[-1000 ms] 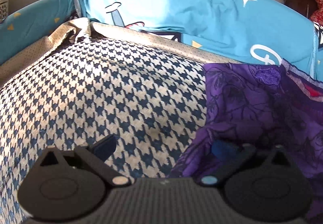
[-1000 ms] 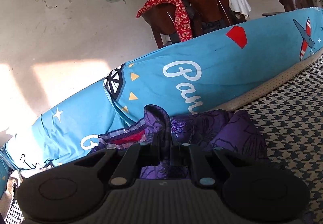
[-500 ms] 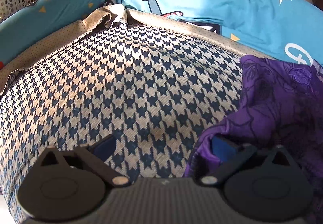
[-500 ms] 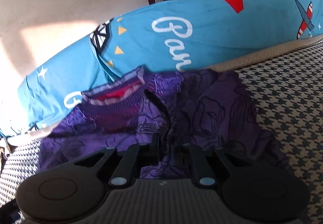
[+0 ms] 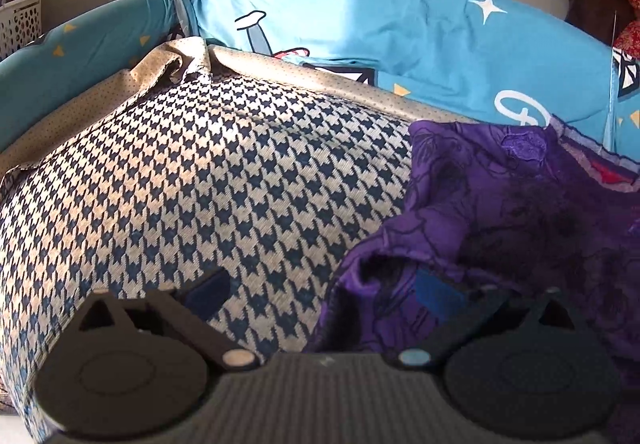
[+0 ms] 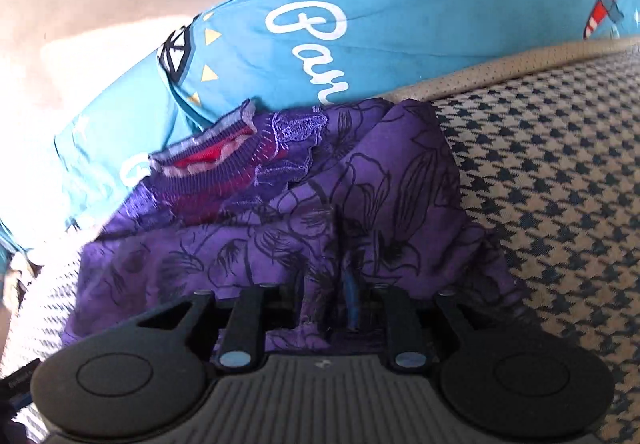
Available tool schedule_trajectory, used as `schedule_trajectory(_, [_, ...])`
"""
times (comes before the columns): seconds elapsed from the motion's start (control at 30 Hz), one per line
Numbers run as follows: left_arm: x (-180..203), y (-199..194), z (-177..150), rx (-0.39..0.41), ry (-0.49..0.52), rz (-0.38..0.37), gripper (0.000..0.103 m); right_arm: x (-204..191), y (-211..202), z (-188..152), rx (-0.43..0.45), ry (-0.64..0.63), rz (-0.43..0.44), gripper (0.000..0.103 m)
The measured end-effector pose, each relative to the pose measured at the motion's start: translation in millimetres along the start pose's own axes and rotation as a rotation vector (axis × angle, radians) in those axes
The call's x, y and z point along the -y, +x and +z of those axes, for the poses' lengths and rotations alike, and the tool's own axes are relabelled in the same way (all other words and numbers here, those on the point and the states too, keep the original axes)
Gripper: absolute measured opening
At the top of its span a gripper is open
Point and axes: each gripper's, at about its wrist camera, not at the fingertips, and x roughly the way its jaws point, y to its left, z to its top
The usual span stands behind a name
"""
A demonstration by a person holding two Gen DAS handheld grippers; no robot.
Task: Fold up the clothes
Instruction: 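Fold the top's side inward with the right tool toward the collar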
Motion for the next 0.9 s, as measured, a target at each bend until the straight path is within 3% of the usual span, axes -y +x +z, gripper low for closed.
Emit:
schedule_trajectory(0.13, [4,13,8,-0.016,-0.045,-0.026,0.103,3,1,4,0.012,0.017,0.011,0.026])
schedule_trajectory(0.2, [4,22,8,-0.035,-0.059,-0.015,0.103,4,6,3,-0.001,0.016,0.006,0.030])
schedule_trajectory(0.43, [7,48,0,-0.112,-0.058,0.045,0.103,4,20,-5,-0.038,-0.009,0.014,0.030])
schedule_trajectory(0.5, [9,51,-3,-0.120,-0.043,0.056,0.103,1,22,-7,-0.044,-0.036,0.005,0.025])
schedule_trajectory(0.57, [11,51,-5,-0.114,-0.027,0.063,0.103,-2,20,-8,-0.043,-0.054,0.009,0.013])
schedule_trajectory(0.8, [10,50,-5,-0.124,-0.026,0.064,0.103,-17,0,-8,-0.044,-0.136,-0.051,0.011])
schedule_trajectory(0.9, [10,45,-5,-0.125,-0.021,0.071,0.103,-16,8,-11,-0.103,-0.125,-0.073,0.012])
